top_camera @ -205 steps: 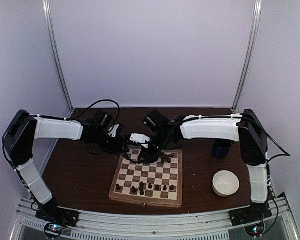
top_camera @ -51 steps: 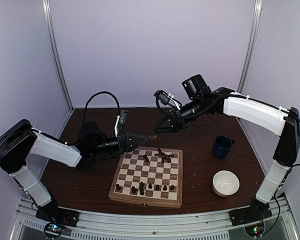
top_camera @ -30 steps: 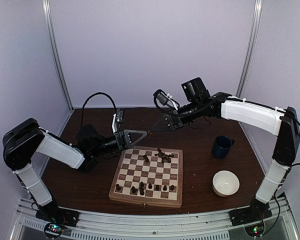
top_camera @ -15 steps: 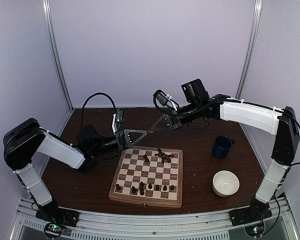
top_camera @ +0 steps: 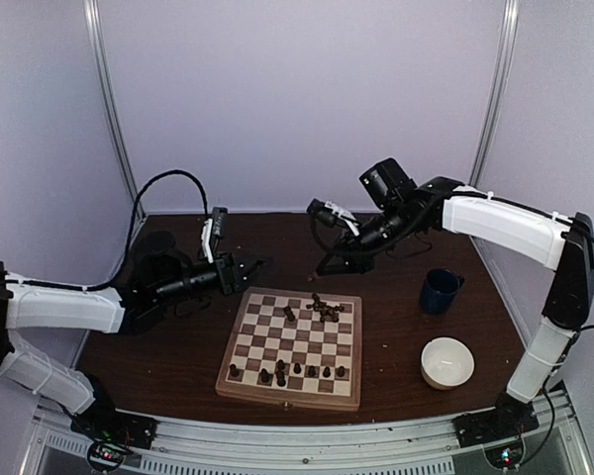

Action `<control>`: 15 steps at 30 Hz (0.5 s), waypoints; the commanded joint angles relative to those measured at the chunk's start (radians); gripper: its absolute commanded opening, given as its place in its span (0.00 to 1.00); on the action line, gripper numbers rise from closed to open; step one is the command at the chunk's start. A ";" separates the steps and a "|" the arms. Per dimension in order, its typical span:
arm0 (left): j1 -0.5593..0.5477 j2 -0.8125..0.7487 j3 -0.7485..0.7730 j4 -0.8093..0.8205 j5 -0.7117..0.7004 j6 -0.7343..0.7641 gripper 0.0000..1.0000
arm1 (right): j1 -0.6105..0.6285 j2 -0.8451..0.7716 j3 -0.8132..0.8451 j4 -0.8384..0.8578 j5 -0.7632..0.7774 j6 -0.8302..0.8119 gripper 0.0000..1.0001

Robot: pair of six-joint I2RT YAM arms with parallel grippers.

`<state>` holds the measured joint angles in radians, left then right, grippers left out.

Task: Set up the chess pieces on the board

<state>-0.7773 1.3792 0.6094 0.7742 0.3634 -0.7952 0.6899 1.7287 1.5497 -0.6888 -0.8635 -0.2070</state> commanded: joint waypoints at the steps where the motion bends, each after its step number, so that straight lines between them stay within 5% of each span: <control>1: 0.018 -0.150 0.042 -0.484 -0.242 0.219 0.54 | 0.066 -0.056 -0.036 -0.187 0.180 -0.243 0.10; 6: 0.084 -0.230 0.042 -0.643 -0.303 0.216 0.55 | 0.213 -0.047 -0.081 -0.254 0.323 -0.360 0.09; 15: 0.108 -0.256 0.030 -0.695 -0.330 0.189 0.56 | 0.473 0.030 -0.113 -0.311 0.573 -0.486 0.09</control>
<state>-0.6746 1.1393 0.6369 0.1123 0.0586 -0.6170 1.0985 1.7180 1.4536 -0.9474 -0.4553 -0.6083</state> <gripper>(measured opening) 0.557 0.096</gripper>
